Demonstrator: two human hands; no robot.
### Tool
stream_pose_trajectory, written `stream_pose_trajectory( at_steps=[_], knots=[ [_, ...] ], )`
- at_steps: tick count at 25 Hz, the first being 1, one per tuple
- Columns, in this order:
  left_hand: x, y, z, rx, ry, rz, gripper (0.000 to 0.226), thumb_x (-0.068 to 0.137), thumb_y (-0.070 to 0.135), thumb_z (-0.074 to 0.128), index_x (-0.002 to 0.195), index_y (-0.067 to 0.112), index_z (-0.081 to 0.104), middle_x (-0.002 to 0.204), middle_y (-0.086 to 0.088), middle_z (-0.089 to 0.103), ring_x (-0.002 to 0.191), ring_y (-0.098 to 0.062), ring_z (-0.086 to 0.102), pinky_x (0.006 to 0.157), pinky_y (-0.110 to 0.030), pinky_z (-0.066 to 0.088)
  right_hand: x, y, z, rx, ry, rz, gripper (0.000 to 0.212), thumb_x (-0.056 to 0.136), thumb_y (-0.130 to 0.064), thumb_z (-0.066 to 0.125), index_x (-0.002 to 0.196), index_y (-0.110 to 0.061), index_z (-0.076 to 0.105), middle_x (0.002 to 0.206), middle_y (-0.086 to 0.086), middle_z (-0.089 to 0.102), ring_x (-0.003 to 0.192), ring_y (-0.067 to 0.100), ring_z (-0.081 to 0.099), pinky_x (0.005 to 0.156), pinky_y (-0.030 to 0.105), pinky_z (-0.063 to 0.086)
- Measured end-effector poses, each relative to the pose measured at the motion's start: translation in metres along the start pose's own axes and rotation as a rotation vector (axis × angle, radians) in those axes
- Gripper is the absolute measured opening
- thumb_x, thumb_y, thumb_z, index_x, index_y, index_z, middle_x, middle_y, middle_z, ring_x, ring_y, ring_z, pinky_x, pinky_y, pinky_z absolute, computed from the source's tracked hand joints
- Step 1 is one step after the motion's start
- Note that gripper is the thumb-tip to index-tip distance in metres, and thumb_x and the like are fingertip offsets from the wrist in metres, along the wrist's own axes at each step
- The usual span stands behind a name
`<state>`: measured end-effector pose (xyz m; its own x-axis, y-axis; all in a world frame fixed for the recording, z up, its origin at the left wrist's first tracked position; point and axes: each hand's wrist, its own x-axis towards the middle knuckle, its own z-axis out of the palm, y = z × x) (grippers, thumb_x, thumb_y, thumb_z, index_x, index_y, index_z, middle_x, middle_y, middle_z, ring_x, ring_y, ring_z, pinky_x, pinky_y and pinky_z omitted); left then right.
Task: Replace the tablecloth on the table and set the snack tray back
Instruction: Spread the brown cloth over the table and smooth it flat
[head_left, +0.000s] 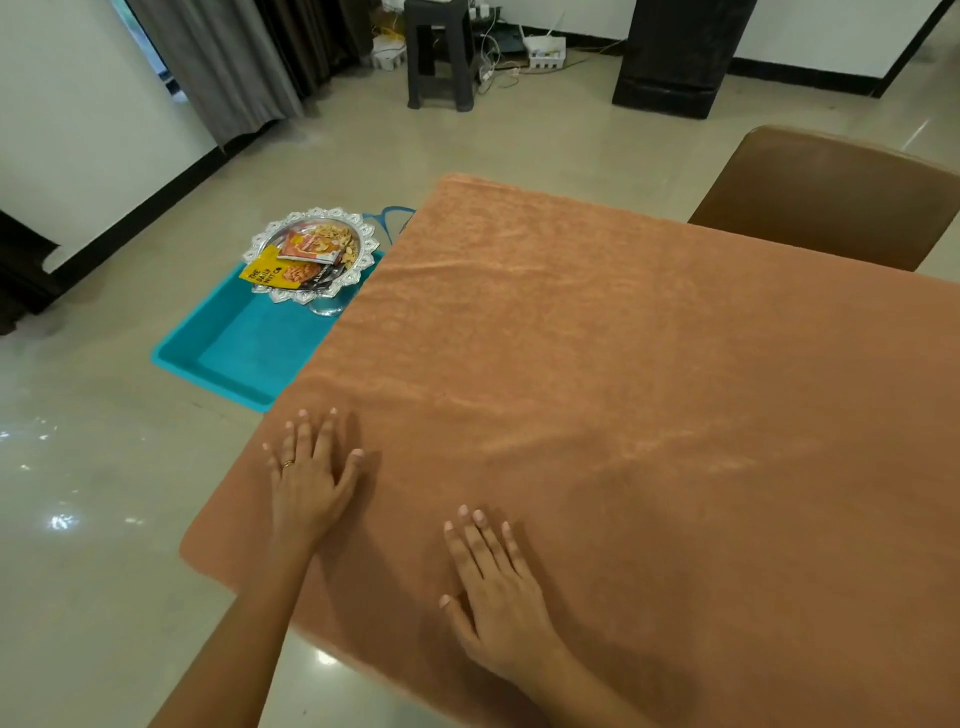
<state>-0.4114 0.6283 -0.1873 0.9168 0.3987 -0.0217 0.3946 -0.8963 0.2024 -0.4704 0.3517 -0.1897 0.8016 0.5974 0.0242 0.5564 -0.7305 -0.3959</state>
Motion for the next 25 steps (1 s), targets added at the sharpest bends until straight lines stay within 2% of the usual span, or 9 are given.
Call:
stream_pose_trajectory(
  at_steps=[2, 6, 10, 13, 15, 17, 20, 25],
  knots=[
    [-0.032, -0.003, 0.001, -0.017, -0.027, -0.039, 0.079, 0.082, 0.072, 0.022, 0.150, 0.033, 0.022, 0.158, -0.013, 0.015, 0.146, -0.033, 0.009, 0.114, -0.053, -0.003, -0.016, -0.009, 0.007, -0.007, -0.047, -0.068, 0.078, 0.088, -0.054, 0.046, 0.152, -0.016, 0.022, 0.159, 0.004, 0.018, 0.148, 0.018, 0.009, 0.115, 0.043, 0.013],
    [-0.068, -0.020, 0.003, 0.018, -0.104, -0.130, 0.078, 0.079, 0.079, 0.015, 0.149, 0.046, 0.003, 0.160, -0.005, 0.005, 0.147, -0.031, 0.003, 0.113, -0.056, -0.007, -0.032, -0.009, 0.010, -0.024, -0.065, -0.089, 0.077, 0.089, -0.058, 0.043, 0.151, -0.017, 0.024, 0.158, 0.004, 0.021, 0.147, 0.016, 0.011, 0.115, 0.043, 0.013],
    [-0.064, -0.026, 0.001, 0.007, -0.140, -0.154, 0.079, 0.076, 0.081, 0.019, 0.147, 0.050, 0.004, 0.161, 0.001, 0.002, 0.147, -0.027, 0.002, 0.113, -0.056, -0.006, -0.033, -0.013, 0.010, -0.055, -0.089, -0.089, 0.074, 0.093, -0.056, 0.037, 0.152, -0.015, 0.021, 0.158, 0.006, 0.020, 0.147, 0.018, 0.010, 0.116, 0.042, 0.007],
    [-0.073, -0.022, 0.002, -0.021, -0.240, -0.205, 0.080, 0.080, 0.078, 0.025, 0.149, 0.045, 0.003, 0.161, -0.003, -0.005, 0.147, -0.030, -0.004, 0.112, -0.062, -0.007, -0.051, -0.021, 0.014, 0.046, -0.087, -0.073, 0.071, 0.095, -0.052, 0.036, 0.152, -0.014, 0.017, 0.159, 0.005, 0.013, 0.148, 0.017, 0.004, 0.117, 0.039, 0.001],
    [-0.094, -0.010, 0.007, -0.004, -0.187, -0.125, 0.083, 0.078, 0.078, 0.019, 0.150, 0.040, 0.005, 0.161, -0.004, -0.005, 0.147, -0.030, -0.004, 0.111, -0.061, -0.008, -0.071, -0.025, 0.018, 0.074, -0.089, -0.050, 0.072, 0.094, -0.052, 0.036, 0.152, -0.015, 0.016, 0.160, 0.004, 0.009, 0.148, 0.017, 0.002, 0.117, 0.039, 0.000],
    [-0.114, 0.006, 0.012, -0.007, -0.158, -0.033, 0.083, 0.077, 0.079, 0.015, 0.150, 0.042, 0.006, 0.161, -0.001, -0.001, 0.147, -0.028, -0.003, 0.112, -0.058, -0.008, -0.084, -0.024, 0.020, 0.036, -0.122, -0.024, 0.075, 0.091, -0.056, 0.039, 0.152, -0.016, 0.021, 0.159, 0.005, 0.014, 0.147, 0.019, 0.009, 0.115, 0.042, 0.004],
    [-0.121, 0.016, 0.016, -0.028, -0.139, -0.037, 0.079, 0.077, 0.079, 0.013, 0.149, 0.046, 0.004, 0.161, 0.001, 0.004, 0.147, -0.028, 0.000, 0.114, -0.056, -0.006, -0.086, -0.017, 0.017, -0.042, -0.126, -0.006, 0.078, 0.088, -0.060, 0.041, 0.151, -0.017, 0.025, 0.158, 0.006, 0.021, 0.146, 0.021, 0.015, 0.113, 0.046, 0.008],
    [-0.120, 0.017, 0.017, -0.047, -0.083, -0.010, 0.074, 0.082, 0.074, 0.011, 0.149, 0.043, 0.012, 0.160, 0.000, 0.011, 0.147, -0.027, 0.005, 0.115, -0.054, -0.004, -0.085, -0.013, 0.017, -0.108, -0.099, -0.005, 0.079, 0.086, -0.058, 0.044, 0.150, -0.017, 0.026, 0.157, 0.007, 0.020, 0.146, 0.022, 0.018, 0.113, 0.047, 0.011]
  ],
)
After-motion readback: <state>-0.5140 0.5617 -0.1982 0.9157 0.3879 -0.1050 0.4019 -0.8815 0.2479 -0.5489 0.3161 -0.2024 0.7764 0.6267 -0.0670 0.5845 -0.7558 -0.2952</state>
